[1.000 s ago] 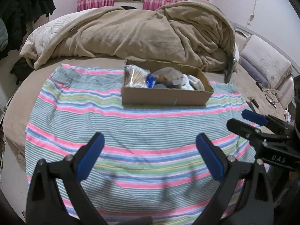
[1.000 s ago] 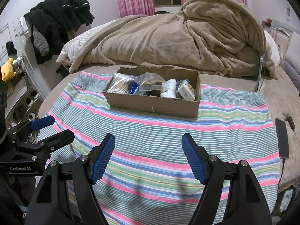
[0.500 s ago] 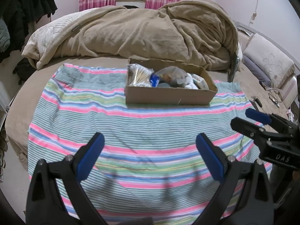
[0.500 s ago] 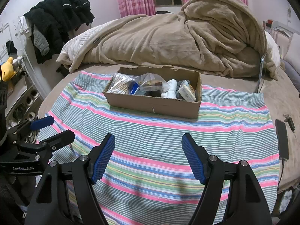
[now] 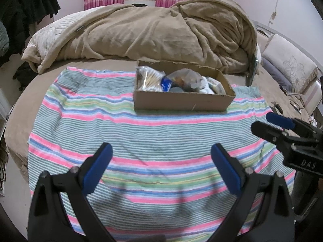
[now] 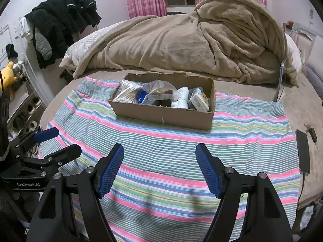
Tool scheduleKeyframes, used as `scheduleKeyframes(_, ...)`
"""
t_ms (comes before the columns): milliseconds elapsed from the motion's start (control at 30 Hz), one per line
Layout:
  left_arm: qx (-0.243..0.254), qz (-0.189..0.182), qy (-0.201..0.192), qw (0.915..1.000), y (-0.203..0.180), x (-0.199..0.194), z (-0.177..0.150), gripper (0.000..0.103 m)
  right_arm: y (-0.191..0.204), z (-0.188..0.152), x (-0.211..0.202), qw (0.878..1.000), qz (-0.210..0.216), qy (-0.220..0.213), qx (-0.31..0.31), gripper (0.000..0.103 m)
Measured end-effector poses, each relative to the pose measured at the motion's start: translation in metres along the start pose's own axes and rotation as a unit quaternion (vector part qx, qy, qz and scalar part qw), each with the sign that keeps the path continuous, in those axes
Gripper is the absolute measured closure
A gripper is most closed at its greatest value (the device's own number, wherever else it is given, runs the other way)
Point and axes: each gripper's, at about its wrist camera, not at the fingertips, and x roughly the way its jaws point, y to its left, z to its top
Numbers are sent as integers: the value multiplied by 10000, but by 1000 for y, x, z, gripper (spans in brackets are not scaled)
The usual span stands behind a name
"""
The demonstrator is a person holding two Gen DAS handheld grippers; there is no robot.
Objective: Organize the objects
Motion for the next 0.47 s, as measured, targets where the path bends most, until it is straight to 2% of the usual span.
scheduleKeyframes(467,-10,-5,121,9999,5,18,5,4,-6,8,13,9999,26,120,-9,26)
